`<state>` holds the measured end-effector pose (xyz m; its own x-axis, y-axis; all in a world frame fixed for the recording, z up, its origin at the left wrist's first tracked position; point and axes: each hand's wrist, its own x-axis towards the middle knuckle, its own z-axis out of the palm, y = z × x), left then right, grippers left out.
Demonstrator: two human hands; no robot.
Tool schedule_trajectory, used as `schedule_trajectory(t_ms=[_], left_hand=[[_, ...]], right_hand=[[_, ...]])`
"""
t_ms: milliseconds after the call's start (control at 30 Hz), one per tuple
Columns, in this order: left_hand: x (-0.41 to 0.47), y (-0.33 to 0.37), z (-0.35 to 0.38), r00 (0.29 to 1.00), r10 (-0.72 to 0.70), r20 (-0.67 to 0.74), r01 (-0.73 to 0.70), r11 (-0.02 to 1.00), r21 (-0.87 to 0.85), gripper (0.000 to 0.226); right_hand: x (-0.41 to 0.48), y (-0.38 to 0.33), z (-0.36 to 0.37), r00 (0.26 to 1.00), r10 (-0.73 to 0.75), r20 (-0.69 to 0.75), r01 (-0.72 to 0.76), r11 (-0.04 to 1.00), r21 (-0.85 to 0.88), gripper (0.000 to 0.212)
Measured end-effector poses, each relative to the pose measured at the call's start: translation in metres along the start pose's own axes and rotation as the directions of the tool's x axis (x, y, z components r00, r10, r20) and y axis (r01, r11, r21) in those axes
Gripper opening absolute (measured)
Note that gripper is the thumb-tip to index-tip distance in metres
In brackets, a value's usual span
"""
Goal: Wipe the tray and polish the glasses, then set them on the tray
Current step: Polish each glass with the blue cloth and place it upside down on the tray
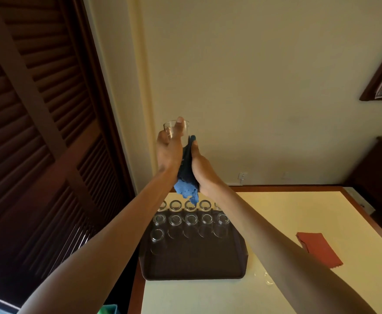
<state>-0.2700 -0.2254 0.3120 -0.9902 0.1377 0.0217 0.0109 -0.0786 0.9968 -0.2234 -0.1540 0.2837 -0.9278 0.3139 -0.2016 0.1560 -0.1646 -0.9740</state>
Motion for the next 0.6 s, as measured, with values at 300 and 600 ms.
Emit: schedule_trajectory(t_ms=[300,600], left_hand=[[0.016,0.001,-0.017,0.990,0.042,0.136,-0.051,0.996,0.069,0.072],[0.007,-0.002,-0.029,0.970,0.058,0.237,-0.188,0.797,0.574,0.048]], right_hand=[[0.001,-0.001,-0.004,0.977,0.207,-0.044,-0.172,0.897,0.408,0.047],[0.013,0.011,-0.014,0.952,-0.014,-0.306,0.033,0.998,0.057,0.066]])
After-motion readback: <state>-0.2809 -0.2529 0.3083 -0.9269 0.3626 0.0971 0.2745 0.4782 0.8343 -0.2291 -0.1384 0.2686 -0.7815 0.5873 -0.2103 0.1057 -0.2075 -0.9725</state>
